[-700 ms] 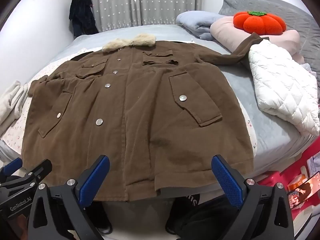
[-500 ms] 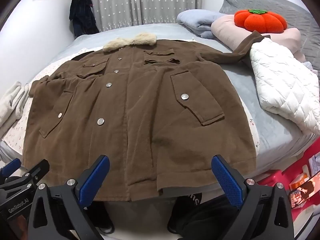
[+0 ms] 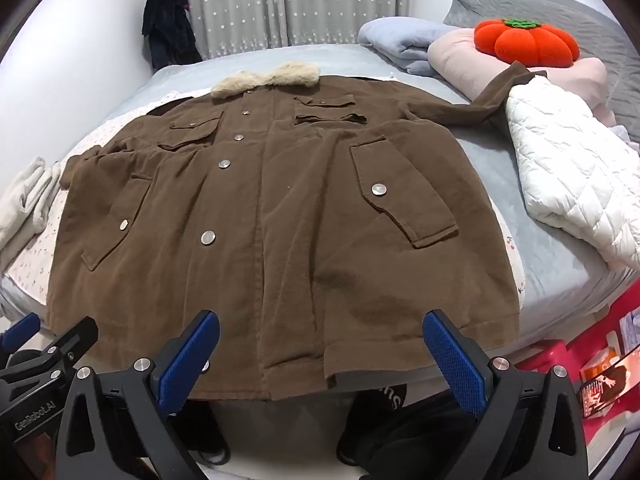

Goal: Fold large clothes

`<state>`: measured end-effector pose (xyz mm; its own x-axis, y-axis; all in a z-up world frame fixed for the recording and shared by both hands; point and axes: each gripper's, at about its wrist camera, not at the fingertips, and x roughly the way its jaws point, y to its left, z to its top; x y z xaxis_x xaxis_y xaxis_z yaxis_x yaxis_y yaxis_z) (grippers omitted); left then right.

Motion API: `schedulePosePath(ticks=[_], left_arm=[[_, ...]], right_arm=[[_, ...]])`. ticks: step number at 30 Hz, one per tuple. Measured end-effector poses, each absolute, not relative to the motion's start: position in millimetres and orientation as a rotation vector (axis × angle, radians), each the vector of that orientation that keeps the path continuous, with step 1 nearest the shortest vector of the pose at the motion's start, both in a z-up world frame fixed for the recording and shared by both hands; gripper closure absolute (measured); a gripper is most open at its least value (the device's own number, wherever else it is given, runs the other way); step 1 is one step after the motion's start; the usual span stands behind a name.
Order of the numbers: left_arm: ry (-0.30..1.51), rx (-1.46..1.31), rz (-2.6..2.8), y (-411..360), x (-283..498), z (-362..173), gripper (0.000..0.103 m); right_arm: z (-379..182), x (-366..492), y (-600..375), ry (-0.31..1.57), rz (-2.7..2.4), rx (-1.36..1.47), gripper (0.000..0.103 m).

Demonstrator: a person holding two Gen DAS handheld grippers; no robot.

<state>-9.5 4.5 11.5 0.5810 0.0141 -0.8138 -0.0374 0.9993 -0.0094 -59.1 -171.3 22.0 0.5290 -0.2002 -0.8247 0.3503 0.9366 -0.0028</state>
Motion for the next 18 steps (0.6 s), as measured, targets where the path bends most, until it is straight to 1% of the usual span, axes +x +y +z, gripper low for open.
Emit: schedulePosePath(ticks=[18], left_arm=[[0.949, -0.025, 0.028, 4.1, -10.2, 9.3, 0.0]], right_arm=[[22.1, -57.6, -170.9, 0.964, -0.331, 0.173, 0.0]])
